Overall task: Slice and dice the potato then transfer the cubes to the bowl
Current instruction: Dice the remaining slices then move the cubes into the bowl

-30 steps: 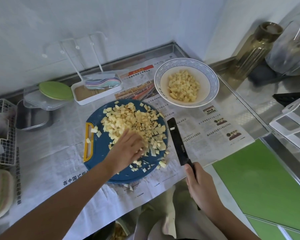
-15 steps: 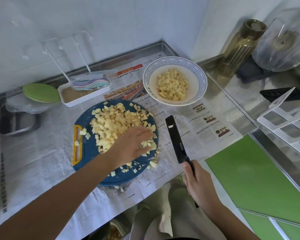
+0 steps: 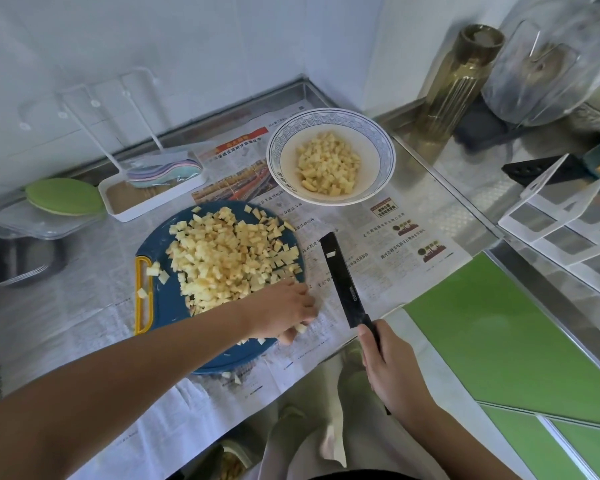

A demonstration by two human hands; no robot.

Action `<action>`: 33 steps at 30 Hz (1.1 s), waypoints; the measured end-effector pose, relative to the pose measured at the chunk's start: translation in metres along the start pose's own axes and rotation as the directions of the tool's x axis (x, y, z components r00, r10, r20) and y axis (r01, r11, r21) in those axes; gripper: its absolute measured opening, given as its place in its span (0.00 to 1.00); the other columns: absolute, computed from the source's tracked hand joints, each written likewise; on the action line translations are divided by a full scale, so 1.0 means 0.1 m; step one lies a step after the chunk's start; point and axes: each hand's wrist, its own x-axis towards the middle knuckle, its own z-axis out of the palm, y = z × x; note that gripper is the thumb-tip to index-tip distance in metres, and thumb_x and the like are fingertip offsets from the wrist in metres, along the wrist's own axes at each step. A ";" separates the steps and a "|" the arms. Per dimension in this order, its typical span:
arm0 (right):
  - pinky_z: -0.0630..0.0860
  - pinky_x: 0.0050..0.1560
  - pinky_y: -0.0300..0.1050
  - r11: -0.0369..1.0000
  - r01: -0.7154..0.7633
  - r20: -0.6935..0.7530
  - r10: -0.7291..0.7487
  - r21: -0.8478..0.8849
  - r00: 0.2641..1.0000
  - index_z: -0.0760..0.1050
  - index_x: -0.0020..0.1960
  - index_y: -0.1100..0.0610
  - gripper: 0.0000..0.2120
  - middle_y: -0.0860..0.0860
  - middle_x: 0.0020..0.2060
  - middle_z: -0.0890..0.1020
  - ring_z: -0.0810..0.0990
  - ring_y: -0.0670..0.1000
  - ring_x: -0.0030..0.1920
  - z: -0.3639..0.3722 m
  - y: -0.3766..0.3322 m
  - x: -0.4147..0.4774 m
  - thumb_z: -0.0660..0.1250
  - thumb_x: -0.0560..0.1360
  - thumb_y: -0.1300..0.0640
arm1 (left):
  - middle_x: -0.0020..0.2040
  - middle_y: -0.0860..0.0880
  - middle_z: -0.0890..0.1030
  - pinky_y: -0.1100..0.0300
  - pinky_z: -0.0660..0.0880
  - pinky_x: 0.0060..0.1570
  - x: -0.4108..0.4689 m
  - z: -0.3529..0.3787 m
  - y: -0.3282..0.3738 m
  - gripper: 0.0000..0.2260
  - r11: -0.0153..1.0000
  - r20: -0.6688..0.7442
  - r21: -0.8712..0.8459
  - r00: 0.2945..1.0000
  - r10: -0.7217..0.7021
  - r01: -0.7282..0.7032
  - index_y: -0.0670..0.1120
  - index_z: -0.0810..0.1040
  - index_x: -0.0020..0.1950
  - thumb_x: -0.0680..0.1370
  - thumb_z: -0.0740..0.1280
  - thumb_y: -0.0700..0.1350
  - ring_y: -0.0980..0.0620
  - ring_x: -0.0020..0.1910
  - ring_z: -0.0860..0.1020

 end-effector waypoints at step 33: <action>0.70 0.33 0.54 0.999 0.016 0.039 -0.014 -0.028 0.999 0.64 0.38 0.51 0.15 0.51 0.26 0.71 0.68 0.48 0.24 -0.02 -0.09 0.16 0.55 0.82 0.48 | 0.40 0.48 0.75 0.59 0.63 0.40 0.16 -0.13 0.08 0.09 0.944 -0.061 0.082 0.947 -0.316 0.321 0.43 0.79 0.43 0.70 0.69 0.48 0.50 0.42 0.72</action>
